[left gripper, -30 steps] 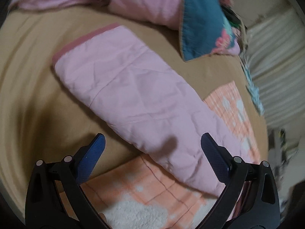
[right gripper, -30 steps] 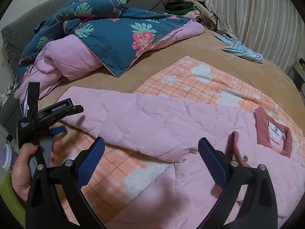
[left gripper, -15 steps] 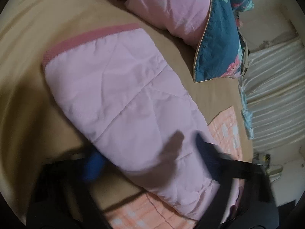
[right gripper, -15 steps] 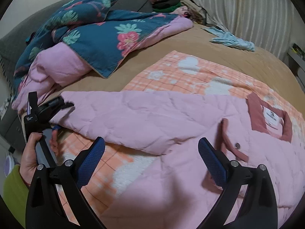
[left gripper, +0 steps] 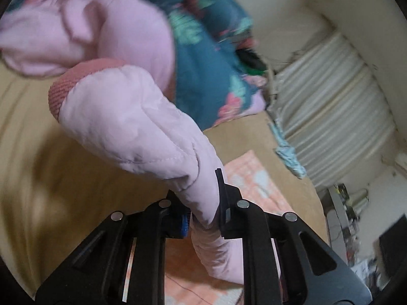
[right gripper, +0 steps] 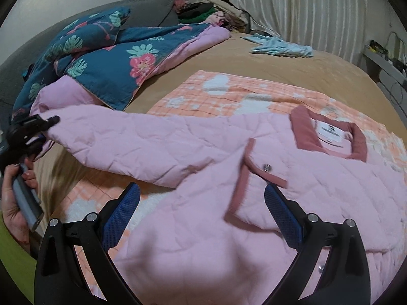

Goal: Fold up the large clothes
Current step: 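Grasp the sleeve cuff with the left tool and lift it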

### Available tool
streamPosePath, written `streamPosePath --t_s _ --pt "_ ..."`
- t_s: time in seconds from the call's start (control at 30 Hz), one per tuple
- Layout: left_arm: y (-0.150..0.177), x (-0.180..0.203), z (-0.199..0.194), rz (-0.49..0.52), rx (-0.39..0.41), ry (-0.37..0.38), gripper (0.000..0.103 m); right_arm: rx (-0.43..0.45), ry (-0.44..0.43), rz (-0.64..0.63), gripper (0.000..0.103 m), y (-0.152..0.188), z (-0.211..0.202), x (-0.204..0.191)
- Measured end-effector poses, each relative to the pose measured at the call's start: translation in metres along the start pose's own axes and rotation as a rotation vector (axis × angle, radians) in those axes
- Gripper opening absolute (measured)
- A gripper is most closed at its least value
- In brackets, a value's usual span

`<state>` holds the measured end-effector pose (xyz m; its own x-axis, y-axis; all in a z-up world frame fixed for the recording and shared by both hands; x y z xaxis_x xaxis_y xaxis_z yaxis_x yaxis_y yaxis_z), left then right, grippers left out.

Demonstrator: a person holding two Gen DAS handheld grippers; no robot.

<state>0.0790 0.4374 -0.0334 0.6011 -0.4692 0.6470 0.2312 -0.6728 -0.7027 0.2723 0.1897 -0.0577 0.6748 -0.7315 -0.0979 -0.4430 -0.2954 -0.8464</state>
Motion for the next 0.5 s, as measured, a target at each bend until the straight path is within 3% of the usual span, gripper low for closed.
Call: streamPosePath --t_s 0.2,0.5 --pt "-0.004 0.056 -0.040 0.102 0.036 0.102 0.009 0.033 0.034 -0.006 0.098 -0.007 -0.035 0.027" --pt "-0.002 0.135 -0.062 0.219 0.059 0.177 0.009 0.100 0.059 0.042 0.098 -0.012 -0.087 0.067"
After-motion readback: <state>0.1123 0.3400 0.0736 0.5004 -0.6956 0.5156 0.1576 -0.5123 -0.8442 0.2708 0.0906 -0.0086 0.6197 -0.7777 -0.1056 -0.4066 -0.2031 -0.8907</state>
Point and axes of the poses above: each gripper's, at about its wrist camera, not at the fingertips, and z roughly the way its jaws point, x to its right, y to its underside, the point moved 5 cm from there along z, roughly the way its jaws point, and after that the axes turned 15 degrees about x, right-handed, at the moved point
